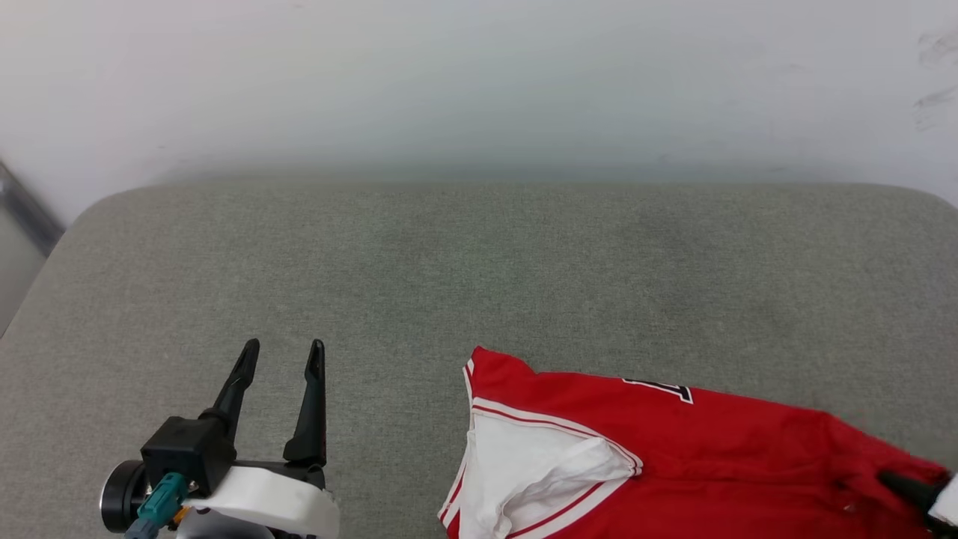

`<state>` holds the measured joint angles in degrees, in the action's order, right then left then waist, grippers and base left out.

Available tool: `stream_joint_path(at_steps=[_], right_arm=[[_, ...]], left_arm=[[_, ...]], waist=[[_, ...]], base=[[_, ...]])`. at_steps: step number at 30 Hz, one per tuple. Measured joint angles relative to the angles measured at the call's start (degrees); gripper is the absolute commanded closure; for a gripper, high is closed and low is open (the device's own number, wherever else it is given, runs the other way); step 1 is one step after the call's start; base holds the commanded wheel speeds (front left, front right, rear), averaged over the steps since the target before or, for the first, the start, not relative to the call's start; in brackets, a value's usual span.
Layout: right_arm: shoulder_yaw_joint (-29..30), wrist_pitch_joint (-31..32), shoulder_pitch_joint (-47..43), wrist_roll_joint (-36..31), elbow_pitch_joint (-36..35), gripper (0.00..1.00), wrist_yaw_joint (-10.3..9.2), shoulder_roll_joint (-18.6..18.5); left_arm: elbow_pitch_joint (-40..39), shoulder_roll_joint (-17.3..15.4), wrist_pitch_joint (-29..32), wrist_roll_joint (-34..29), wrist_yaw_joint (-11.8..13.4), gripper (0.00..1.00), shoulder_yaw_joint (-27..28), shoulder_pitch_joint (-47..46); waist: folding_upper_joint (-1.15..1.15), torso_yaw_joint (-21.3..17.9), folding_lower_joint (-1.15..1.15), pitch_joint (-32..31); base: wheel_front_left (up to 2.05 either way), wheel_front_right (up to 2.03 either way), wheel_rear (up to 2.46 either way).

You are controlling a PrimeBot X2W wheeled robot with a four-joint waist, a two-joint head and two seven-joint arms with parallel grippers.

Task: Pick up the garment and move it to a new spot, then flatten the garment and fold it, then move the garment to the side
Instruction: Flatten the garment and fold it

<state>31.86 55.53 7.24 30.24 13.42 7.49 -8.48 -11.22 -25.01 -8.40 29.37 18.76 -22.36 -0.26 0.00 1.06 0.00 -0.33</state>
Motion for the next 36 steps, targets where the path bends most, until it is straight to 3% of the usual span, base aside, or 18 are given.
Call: stream_joint_path(at_steps=[4,8,10,17,23,28,31,32,33,34,36], right_arm=[[2.40,7.08,1.94,6.21,0.76,1.00,0.00,4.59],[0.99,10.71,2.63,14.50,3.93,1.00,0.00,5.22],[-2.70,10.15,2.94,20.65,7.46,1.00,0.00,5.35],[-21.11,1.57,3.59,36.65,14.84,1.00,0.00,5.53],[-37.46,-7.92,6.12,49.20,16.77,1.00,0.00,5.54],[-47.34,-15.99,9.14,52.65,18.13,1.00,0.00,5.56],[-50.07,-21.56,11.24,50.31,20.48,1.00,0.00,5.57],[-50.57,-23.21,11.82,49.14,21.35,0.88,0.00,5.57],[-50.99,-24.59,12.37,48.77,22.35,0.31,0.00,5.57],[-51.41,-25.60,12.78,48.38,22.96,0.00,0.00,5.57],[-52.56,-26.80,13.63,47.49,24.02,0.00,0.00,5.56]], left_arm=[[0.02,-0.25,0.19,-0.07,0.14,0.00,-0.13,-0.04],[0.12,-0.30,0.60,-0.09,-0.08,0.00,-0.54,-0.32],[0.25,-0.31,0.75,-0.14,-0.10,0.00,-0.77,-0.51],[1.16,-0.19,1.44,-0.14,-0.98,0.00,-1.81,-2.15],[2.07,0.37,1.68,-0.13,-1.77,0.00,-2.87,-3.78],[2.69,0.82,1.46,0.04,-2.59,0.00,-3.44,-5.01],[3.19,1.15,1.20,0.14,-2.71,0.00,-3.56,-5.06],[3.31,1.26,1.08,0.15,-2.80,0.00,-3.57,-5.16],[3.46,1.36,0.93,0.20,-2.97,0.00,-3.58,-5.41],[3.65,1.45,0.73,0.21,-2.99,0.00,-3.59,-5.66],[3.97,1.53,0.55,0.45,-3.05,0.00,-3.50,-5.86]], waist=[[0.00,0.37,0.00,-0.07],[0.00,1.27,0.00,-0.05],[0.00,1.89,0.00,-0.06],[0.00,4.31,0.00,0.09],[0.00,6.56,0.00,0.47],[0.00,8.29,0.00,1.10],[0.00,9.03,0.00,1.78],[0.00,9.19,0.00,2.08],[0.00,9.34,0.00,2.40],[0.00,9.46,0.00,2.69],[0.00,9.53,0.00,3.25]], base=[[0.00,0.00,0.00],[0.00,0.00,0.00],[0.00,0.00,0.00],[0.00,0.00,0.00],[0.00,0.00,0.00],[0.00,0.00,0.00],[0.00,0.00,0.00],[0.00,0.00,0.00],[0.00,0.00,0.00],[0.00,0.00,0.00],[0.00,0.00,0.00]])
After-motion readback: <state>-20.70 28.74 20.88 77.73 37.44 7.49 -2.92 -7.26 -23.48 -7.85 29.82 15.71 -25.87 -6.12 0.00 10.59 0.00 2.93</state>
